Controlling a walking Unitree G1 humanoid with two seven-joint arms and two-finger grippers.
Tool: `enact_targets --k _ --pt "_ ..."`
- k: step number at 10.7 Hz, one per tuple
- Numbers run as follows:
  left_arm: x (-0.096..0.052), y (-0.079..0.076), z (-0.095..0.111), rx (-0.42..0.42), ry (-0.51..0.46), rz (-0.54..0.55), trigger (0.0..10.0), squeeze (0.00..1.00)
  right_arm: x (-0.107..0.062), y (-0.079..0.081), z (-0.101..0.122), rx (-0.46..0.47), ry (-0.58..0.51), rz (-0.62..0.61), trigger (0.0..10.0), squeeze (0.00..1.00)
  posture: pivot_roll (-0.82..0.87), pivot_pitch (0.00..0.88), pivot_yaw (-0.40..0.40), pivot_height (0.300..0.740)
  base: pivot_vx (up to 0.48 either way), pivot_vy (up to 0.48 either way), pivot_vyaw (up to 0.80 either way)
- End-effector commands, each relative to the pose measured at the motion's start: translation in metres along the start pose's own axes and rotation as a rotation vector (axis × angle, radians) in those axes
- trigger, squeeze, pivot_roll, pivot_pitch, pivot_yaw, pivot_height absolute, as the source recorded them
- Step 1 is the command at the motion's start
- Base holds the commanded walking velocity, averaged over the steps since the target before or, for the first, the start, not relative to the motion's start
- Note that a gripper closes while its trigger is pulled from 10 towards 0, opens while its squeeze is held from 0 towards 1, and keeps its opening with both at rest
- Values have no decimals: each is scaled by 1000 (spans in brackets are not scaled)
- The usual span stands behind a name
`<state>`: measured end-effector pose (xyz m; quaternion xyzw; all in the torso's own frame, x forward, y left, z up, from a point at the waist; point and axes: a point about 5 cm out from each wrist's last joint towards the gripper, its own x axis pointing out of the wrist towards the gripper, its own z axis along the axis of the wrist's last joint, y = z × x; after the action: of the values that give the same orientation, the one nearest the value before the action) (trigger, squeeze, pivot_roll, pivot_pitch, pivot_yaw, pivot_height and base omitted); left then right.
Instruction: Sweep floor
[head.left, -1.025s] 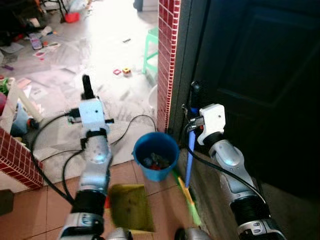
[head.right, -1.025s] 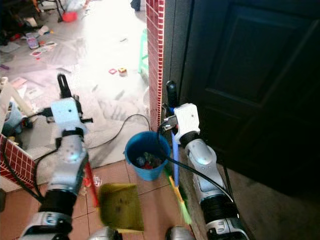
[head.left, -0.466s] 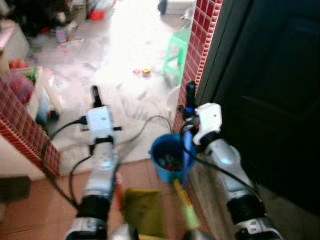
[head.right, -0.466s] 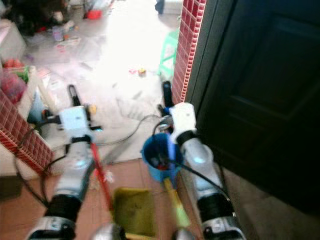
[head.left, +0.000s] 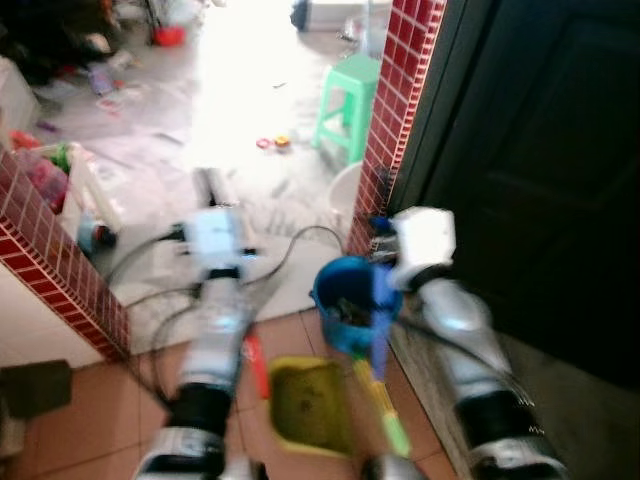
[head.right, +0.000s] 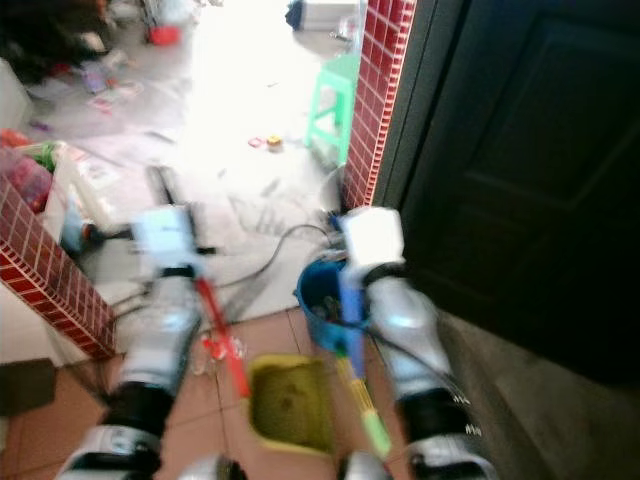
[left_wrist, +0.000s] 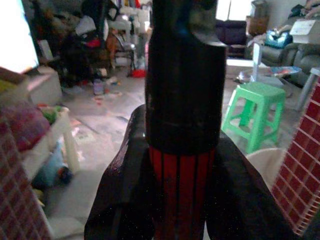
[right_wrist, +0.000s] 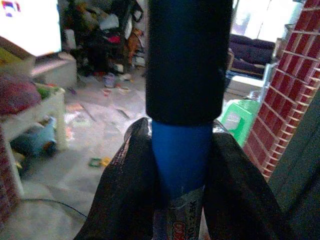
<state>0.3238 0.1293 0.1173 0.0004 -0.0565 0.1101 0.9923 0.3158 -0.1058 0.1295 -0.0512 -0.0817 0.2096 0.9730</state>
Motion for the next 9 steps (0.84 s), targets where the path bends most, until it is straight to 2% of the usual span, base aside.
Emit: enact_targets --k 1,7,8,9 --pt "2 -5 9 21 -41 -17 10000 0 1 -8 9 -11 -38 -23 10000 0 -142 48 26 740 0 480 0" --pt "5 4 9 30 -42 12 10000 0 -1 -7 8 -15 -31 -20 10000 0 -140 56 23 740 0 480 0" --pt "5 5 14 10 -78 10 10000 0 -1 -7 8 -14 -28 -19 10000 0 -142 57 23 740 0 398 0" --pt "4 2 17 -22 -96 -22 10000 0 -1 -7 8 -14 -28 -20 10000 0 -142 57 24 740 0 0 0"
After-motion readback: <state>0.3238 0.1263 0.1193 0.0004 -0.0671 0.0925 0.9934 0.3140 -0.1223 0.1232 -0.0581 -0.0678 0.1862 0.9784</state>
